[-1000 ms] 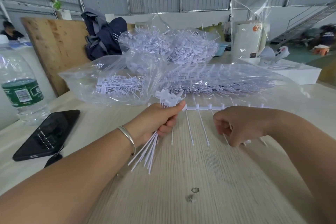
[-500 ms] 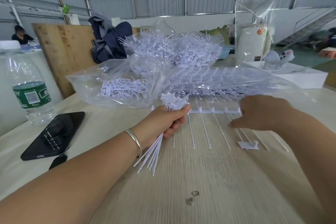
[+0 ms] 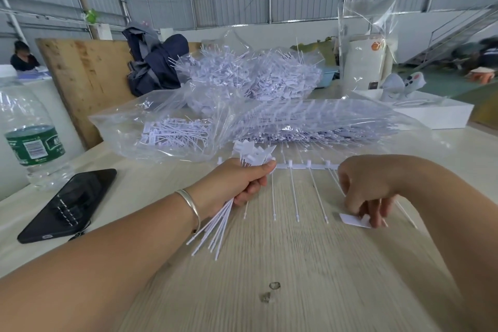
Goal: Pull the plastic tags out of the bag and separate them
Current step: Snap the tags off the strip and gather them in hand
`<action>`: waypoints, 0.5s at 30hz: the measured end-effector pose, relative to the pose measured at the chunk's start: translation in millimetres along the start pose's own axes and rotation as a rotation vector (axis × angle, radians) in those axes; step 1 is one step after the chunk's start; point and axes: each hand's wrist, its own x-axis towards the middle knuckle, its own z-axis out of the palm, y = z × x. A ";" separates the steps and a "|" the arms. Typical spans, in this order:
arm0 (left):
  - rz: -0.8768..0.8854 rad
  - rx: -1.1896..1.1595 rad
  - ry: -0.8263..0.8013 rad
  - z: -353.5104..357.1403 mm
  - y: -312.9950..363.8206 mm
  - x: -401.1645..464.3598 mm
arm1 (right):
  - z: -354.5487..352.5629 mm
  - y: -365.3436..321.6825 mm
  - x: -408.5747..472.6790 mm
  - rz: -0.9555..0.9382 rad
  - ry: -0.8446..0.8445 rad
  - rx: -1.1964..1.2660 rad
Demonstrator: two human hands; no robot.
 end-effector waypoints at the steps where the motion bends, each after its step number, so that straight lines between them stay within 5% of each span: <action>1: -0.001 0.017 -0.001 0.6 0.9 0.5 | -1.0 1.7 -1.1 -0.007 -0.001 0.014; 8: 0.038 0.070 -0.029 13.2 12.2 2.6 | 12.1 -17.5 -16.5 -0.055 -0.019 -0.254; 15: 0.071 -0.059 -0.033 25.2 20.6 4.7 | 19.8 -24.2 -11.8 -0.232 0.022 -0.186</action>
